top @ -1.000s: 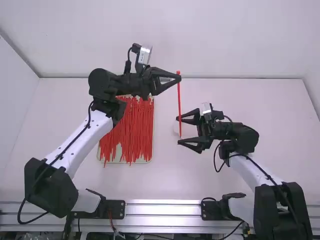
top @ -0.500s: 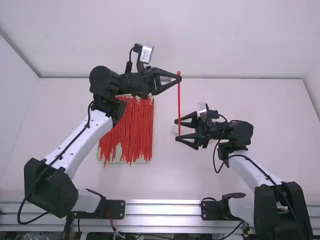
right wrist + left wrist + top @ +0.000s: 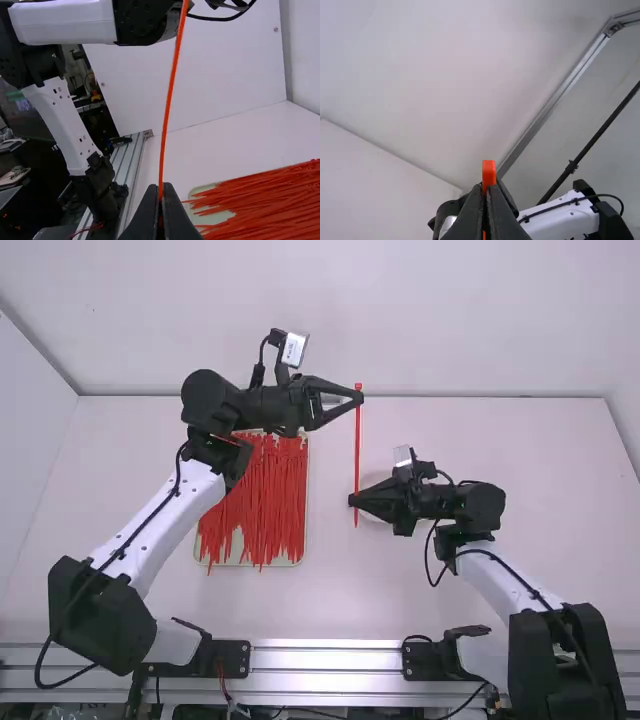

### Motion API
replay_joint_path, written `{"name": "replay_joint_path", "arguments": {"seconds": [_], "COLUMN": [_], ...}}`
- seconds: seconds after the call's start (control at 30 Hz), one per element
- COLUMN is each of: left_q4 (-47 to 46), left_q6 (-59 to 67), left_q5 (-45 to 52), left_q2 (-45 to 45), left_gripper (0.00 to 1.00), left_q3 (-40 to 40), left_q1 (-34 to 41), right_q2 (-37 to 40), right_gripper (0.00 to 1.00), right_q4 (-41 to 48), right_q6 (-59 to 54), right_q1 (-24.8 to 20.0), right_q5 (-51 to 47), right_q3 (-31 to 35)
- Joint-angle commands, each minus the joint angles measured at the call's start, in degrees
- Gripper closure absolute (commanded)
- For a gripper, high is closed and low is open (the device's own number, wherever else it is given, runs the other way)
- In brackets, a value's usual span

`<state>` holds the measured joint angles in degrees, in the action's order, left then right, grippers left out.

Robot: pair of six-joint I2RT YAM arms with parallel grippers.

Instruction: Fasten the cable tie

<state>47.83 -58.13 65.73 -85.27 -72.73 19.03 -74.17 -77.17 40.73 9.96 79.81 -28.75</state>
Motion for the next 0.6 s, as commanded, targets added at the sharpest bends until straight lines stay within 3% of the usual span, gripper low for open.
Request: {"name": "replay_joint_path", "arguments": {"seconds": [0.0,0.03,0.1,0.13,0.17,0.23,0.27,0.37,0.57], "left_q4": [0.26,0.02,-1.97,-3.76,-4.39,-9.62,-11.78,-15.13,-17.90], "left_q6": [3.76,4.39,7.58,10.36,11.19,15.43,16.92,22.47,29.03], "left_q5": [0.87,1.11,1.25,1.22,1.20,0.83,0.68,1.33,1.79], "left_q2": [0.24,0.24,0.24,0.24,0.24,0.24,0.24,0.24,0.24], "left_gripper": [0.98,0.96,0.84,0.60,0.53,0.20,0.14,0.02,0.01], "left_q3": [-0.92,-0.74,-0.09,0.24,0.31,0.37,0.37,0.37,0.37], "left_q1": [0.00,-0.09,-0.46,-0.26,-0.24,-0.50,-0.68,-0.61,-1.81], "right_q2": [0.79,0.79,0.79,0.79,0.79,0.79,0.79,0.79,0.79], "right_gripper": [1.00,1.00,1.00,1.00,1.00,1.00,1.00,1.00,1.00], "right_q4": [-0.35,-0.35,-0.33,-0.37,-0.37,-0.24,0.15,1.60,1.53], "right_q6": [1.46,1.46,1.49,1.46,1.46,1.46,1.49,1.46,2.86], "right_q1": [-0.94,-1.07,-1.46,-1.42,-1.33,-1.33,-1.66,-2.78,-6.03], "right_q5": [0.09,0.07,0.09,0.09,0.09,0.28,0.33,0.33,0.79], "right_q3": [0.33,0.33,0.33,0.33,0.33,0.33,0.33,0.35,0.33]}}
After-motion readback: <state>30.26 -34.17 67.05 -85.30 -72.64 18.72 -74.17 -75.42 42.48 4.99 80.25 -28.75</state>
